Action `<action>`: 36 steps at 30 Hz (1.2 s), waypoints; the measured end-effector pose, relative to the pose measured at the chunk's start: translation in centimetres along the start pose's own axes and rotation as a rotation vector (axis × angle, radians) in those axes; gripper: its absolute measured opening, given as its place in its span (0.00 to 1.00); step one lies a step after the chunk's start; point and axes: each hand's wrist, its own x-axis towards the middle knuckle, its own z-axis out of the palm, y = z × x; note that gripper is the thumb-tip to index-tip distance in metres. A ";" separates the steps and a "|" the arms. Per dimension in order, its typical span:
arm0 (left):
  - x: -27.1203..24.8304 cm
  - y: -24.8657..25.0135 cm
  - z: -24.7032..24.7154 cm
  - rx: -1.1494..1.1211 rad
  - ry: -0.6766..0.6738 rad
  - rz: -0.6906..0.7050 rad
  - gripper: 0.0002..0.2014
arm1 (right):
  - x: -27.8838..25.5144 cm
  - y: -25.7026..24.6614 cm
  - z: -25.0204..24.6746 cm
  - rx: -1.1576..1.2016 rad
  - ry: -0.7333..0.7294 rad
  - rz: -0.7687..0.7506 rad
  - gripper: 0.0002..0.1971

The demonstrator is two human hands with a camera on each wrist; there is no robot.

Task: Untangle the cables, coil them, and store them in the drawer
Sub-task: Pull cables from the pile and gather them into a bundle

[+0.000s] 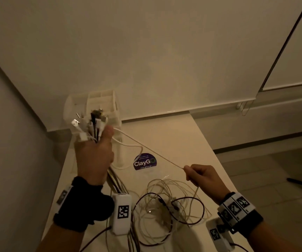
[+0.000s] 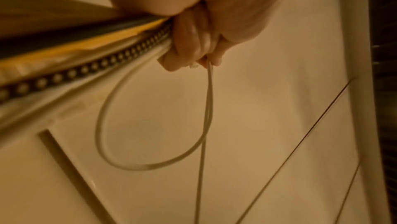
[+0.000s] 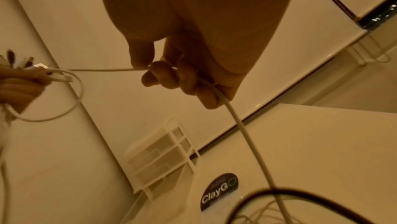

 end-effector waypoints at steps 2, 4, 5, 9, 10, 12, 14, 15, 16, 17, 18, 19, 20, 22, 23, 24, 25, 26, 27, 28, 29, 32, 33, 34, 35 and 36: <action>-0.3 0.0 -0.1 0.098 0.057 0.060 0.15 | 0.5 0.2 0.1 -0.010 0.069 0.006 0.22; -1.5 0.7 0.5 0.207 0.085 0.195 0.08 | 1.2 -0.7 0.2 0.009 0.136 -0.009 0.23; -2.4 1.3 1.0 0.200 0.101 0.245 0.07 | 1.6 -1.3 0.2 0.025 0.164 -0.018 0.22; -5.1 1.8 4.0 0.138 -0.116 0.286 0.06 | 2.7 -4.9 0.1 0.088 0.096 -0.112 0.23; -5.6 1.4 4.7 0.216 -0.224 0.282 0.05 | 2.8 -6.1 0.3 0.100 0.051 -0.155 0.23; -6.4 0.6 6.0 0.348 -0.378 0.268 0.07 | 2.7 -8.5 0.5 0.137 -0.022 -0.248 0.22; -6.5 0.0 6.8 0.375 -0.400 0.256 0.09 | 2.6 -10.5 0.5 0.195 -0.063 -0.321 0.22; -6.5 -0.2 6.9 0.352 -0.382 0.249 0.10 | 2.7 -11.1 0.3 0.209 -0.079 -0.346 0.22; -6.5 -0.1 7.0 0.323 -0.357 0.254 0.10 | 2.8 -11.4 0.0 0.205 -0.090 -0.360 0.22; -6.4 0.1 6.8 0.302 -0.317 0.262 0.08 | 2.8 -11.4 -0.4 0.180 -0.100 -0.363 0.21; -6.2 0.4 6.4 0.289 -0.268 0.266 0.07 | 2.8 -11.0 -0.6 0.146 -0.115 -0.353 0.20; -5.9 0.9 6.1 0.282 -0.214 0.272 0.11 | 2.7 -10.5 -0.8 0.116 -0.142 -0.330 0.20; -5.5 1.4 5.7 0.274 -0.168 0.279 0.14 | 2.5 -9.8 -0.9 0.106 -0.170 -0.299 0.20; -4.3 1.8 4.7 0.261 -0.119 0.305 0.16 | 2.1 -7.9 -0.9 0.128 -0.190 -0.243 0.20; -3.7 1.8 4.0 0.238 -0.115 0.299 0.17 | 1.8 -7.0 -0.9 0.128 -0.179 -0.223 0.19; -3.4 1.9 3.4 0.189 -0.120 0.274 0.17 | 1.6 -6.2 -1.0 0.116 -0.165 -0.209 0.19; -3.0 1.8 2.7 0.129 -0.116 0.234 0.17 | 1.4 -5.4 -1.1 0.101 -0.154 -0.195 0.19; -2.7 2.0 2.1 0.060 -0.106 0.191 0.18 | 1.3 -4.6 -1.2 0.089 -0.131 -0.175 0.20; -2.5 2.3 1.6 -0.016 -0.099 0.158 0.18 | 1.2 -3.8 -1.4 0.088 -0.110 -0.143 0.20; -2.4 2.7 1.0 -0.082 -0.092 0.136 0.16 | 0.9 -3.1 -1.6 0.089 -0.086 -0.110 0.21; -2.4 3.1 0.6 -0.121 -0.080 0.130 0.14 | 0.6 -2.2 -1.7 0.086 -0.069 -0.088 0.22; -3.0 4.0 -0.4 -0.130 -0.075 0.143 0.13 | -1.4 -0.6 -1.3 0.031 -0.085 -0.030 0.20; -3.2 4.1 -0.9 -0.134 -0.091 0.139 0.13 | -2.3 -0.5 -0.8 0.004 -0.113 -0.016 0.18; -3.5 4.1 -1.1 -0.133 -0.126 0.125 0.15 | -3.4 -0.2 -0.7 -0.010 -0.117 -0.001 0.18; -3.8 4.0 -1.0 -0.130 -0.172 0.105 0.19 | -4.6 0.0 -0.9 -0.015 -0.118 0.024 0.18; -4.0 4.0 -1.1 -0.122 -0.220 0.083 0.23 | -6.0 -0.2 -1.1 -0.024 -0.129 0.045 0.18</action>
